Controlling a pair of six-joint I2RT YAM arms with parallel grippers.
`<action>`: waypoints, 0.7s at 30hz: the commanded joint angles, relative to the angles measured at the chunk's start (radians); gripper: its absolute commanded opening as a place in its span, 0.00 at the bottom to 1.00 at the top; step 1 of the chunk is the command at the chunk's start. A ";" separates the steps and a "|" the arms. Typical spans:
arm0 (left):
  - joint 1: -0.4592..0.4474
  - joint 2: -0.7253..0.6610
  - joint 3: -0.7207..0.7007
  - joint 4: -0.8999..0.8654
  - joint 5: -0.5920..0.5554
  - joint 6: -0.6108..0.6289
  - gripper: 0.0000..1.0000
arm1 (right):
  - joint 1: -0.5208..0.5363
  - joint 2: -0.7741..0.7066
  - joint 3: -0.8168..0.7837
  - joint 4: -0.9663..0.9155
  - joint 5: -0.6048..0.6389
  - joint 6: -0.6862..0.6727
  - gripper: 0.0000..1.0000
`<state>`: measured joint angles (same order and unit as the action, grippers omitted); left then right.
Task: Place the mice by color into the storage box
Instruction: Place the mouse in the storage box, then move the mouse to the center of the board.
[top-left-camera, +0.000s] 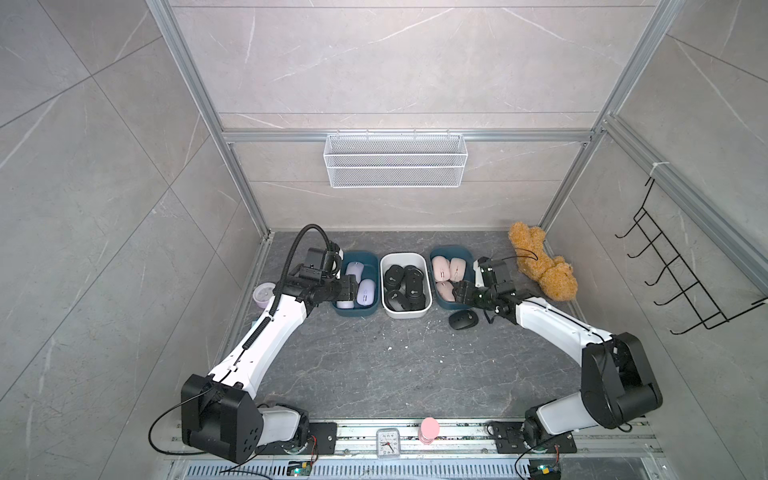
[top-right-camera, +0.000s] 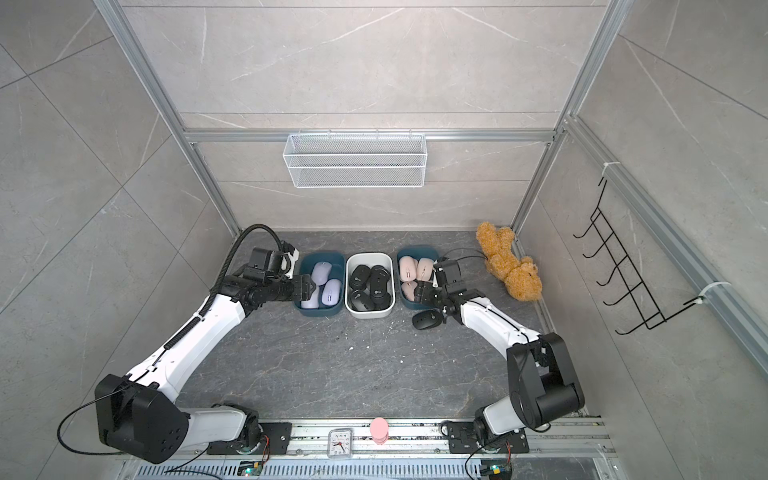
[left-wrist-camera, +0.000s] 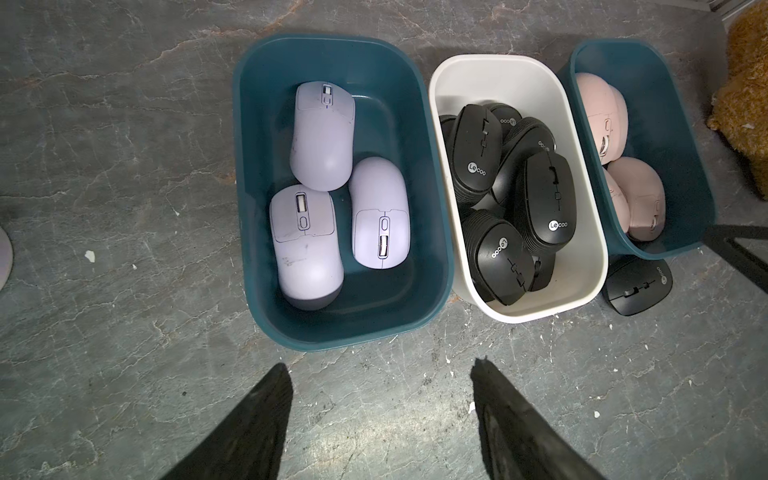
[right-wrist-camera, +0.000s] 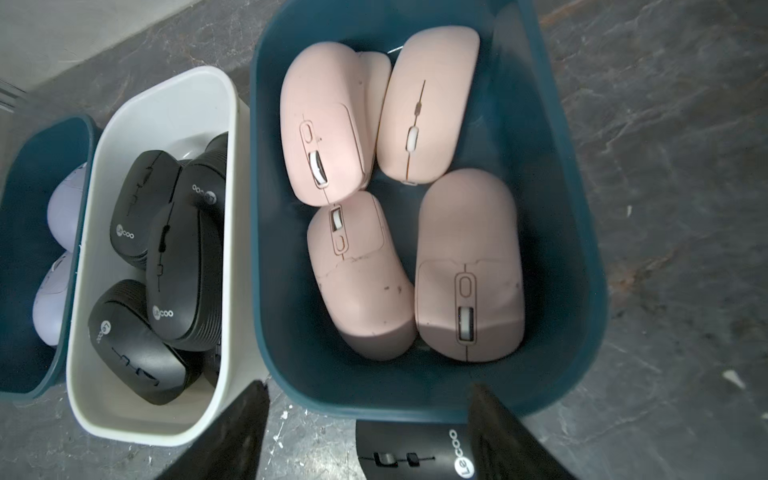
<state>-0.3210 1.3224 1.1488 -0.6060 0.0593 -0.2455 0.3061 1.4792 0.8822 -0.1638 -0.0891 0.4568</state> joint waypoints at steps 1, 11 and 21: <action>-0.004 -0.014 0.013 -0.003 -0.007 0.015 0.71 | 0.002 -0.060 -0.100 0.153 -0.061 0.046 0.76; -0.005 -0.002 0.011 -0.003 -0.018 0.016 0.71 | -0.027 -0.031 -0.231 0.351 -0.113 0.102 0.76; -0.005 0.011 0.012 -0.005 -0.023 0.016 0.71 | -0.060 -0.010 -0.259 0.367 -0.108 0.099 0.76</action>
<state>-0.3210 1.3270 1.1488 -0.6060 0.0528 -0.2455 0.2531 1.4525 0.6384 0.1787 -0.1917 0.5507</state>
